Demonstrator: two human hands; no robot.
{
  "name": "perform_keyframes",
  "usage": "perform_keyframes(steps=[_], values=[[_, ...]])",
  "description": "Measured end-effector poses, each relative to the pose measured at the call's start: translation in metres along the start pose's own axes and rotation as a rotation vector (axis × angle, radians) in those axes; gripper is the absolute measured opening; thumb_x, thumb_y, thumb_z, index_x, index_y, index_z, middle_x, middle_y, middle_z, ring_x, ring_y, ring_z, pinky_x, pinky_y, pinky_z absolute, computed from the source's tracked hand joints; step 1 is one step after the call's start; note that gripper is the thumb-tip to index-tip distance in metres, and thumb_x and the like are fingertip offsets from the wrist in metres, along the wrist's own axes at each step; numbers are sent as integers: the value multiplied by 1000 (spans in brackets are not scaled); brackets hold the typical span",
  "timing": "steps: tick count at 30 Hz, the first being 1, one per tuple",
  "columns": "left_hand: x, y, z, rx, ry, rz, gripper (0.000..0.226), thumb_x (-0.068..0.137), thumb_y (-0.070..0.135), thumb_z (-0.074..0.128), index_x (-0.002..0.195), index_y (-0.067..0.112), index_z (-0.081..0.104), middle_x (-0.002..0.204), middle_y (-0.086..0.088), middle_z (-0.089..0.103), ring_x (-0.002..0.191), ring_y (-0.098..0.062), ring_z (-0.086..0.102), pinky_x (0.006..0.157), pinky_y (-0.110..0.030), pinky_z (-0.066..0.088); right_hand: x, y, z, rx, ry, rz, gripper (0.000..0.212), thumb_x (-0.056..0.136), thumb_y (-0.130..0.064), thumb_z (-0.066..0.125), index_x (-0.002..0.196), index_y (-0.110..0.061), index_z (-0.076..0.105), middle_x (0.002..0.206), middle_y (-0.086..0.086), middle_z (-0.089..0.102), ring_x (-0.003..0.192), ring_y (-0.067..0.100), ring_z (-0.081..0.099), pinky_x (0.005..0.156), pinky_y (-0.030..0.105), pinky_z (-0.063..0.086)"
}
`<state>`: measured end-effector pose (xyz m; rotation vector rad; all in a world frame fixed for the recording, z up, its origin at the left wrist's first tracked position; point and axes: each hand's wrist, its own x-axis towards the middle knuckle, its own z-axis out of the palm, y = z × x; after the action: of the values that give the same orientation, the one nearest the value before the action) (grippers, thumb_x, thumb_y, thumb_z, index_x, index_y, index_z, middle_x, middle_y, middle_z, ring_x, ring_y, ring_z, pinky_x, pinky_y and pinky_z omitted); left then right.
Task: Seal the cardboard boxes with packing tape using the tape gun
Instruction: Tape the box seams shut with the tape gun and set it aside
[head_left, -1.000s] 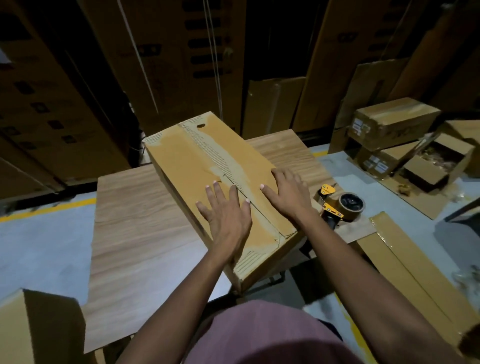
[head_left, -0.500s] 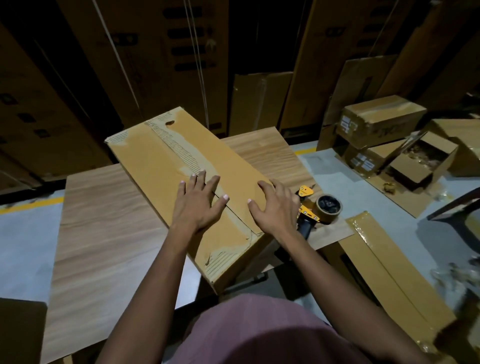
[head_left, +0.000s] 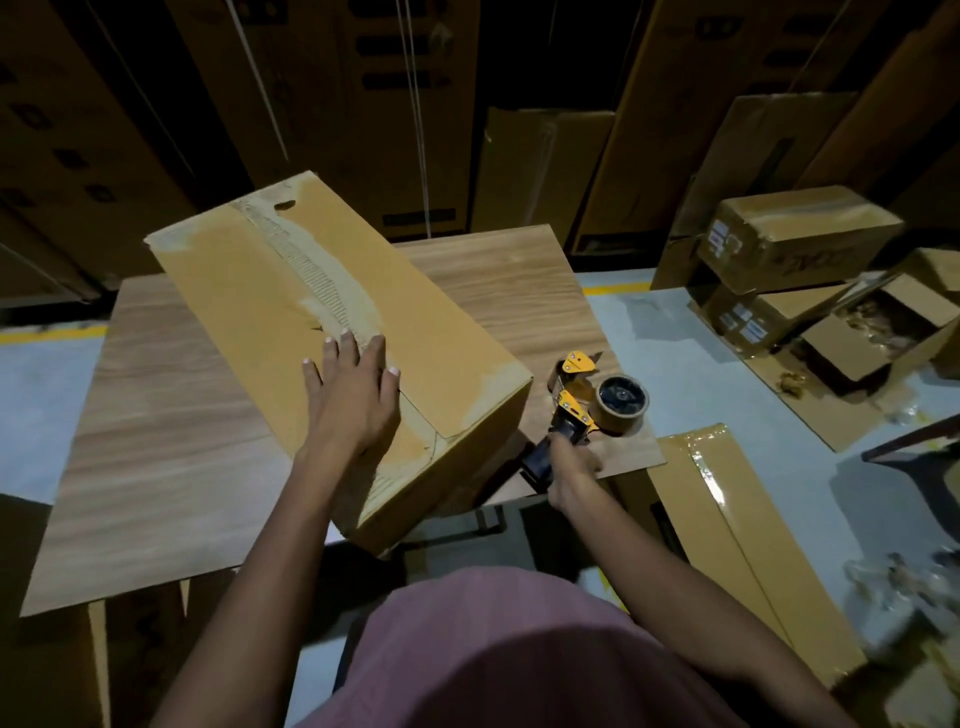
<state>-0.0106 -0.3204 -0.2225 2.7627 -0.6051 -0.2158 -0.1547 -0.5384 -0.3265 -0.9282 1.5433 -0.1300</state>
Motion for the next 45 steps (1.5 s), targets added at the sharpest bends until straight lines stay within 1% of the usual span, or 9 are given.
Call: perform_keyframes(steps=[6,10,15,20,22,26,32,40,45], values=[[-52,69,9,-133,41,199,39,100,42,50,133,25,60,157,-11,39,149,-36,26,119,-65,16,15,4,-7,193,-297,50,40,96,-25,71,129,-8,57,119,13,68,89,27,68,57,32,54],[-70,101,6,-273,33,286,39,101,39,54,134,22,65,153,-4,50,146,-24,37,121,-51,24,0,-12,-10,297,-358,115,42,94,-30,72,128,-10,57,119,14,67,95,29,66,59,34,55],[-78,110,-18,-562,85,219,29,99,33,62,122,20,74,121,9,70,108,0,61,85,-10,46,-49,-70,-27,786,-515,280,11,96,-14,64,88,-9,58,83,9,58,72,21,56,58,32,51],[-67,95,-40,-677,179,185,26,99,32,63,119,22,75,114,14,71,103,13,60,85,-15,49,-106,-92,-35,1153,-759,390,29,76,7,63,105,1,67,83,16,66,63,26,68,46,36,60],[-63,82,-47,-730,219,166,24,99,31,64,117,20,76,111,11,74,103,7,65,91,-24,54,-133,-93,-29,1073,-825,348,8,86,6,59,89,3,65,70,16,64,55,25,66,45,35,59],[-56,47,-61,-830,256,86,23,98,29,66,113,17,77,107,8,76,103,-3,69,93,-31,57,-175,-89,-12,705,-927,144,28,97,-2,53,70,-2,59,65,10,58,57,20,59,51,27,58],[-36,-6,-87,-1062,235,-109,27,104,32,57,111,14,76,97,0,78,89,-13,74,77,-30,51,-206,-66,22,315,-1055,-180,14,96,5,49,87,-6,53,67,7,53,55,16,54,46,25,48],[26,-86,-142,-1493,-243,-313,79,92,79,32,103,7,64,86,-11,74,68,-21,72,53,-27,57,-243,-52,90,-166,-994,-624,20,91,6,64,105,-5,57,73,11,64,51,18,53,46,29,49],[58,-134,-165,-1697,-380,-237,50,95,57,57,110,10,67,91,-11,71,68,-18,67,54,-23,57,-265,-46,142,-114,-993,-646,24,91,5,67,109,-6,55,77,13,63,53,18,54,47,29,49]])
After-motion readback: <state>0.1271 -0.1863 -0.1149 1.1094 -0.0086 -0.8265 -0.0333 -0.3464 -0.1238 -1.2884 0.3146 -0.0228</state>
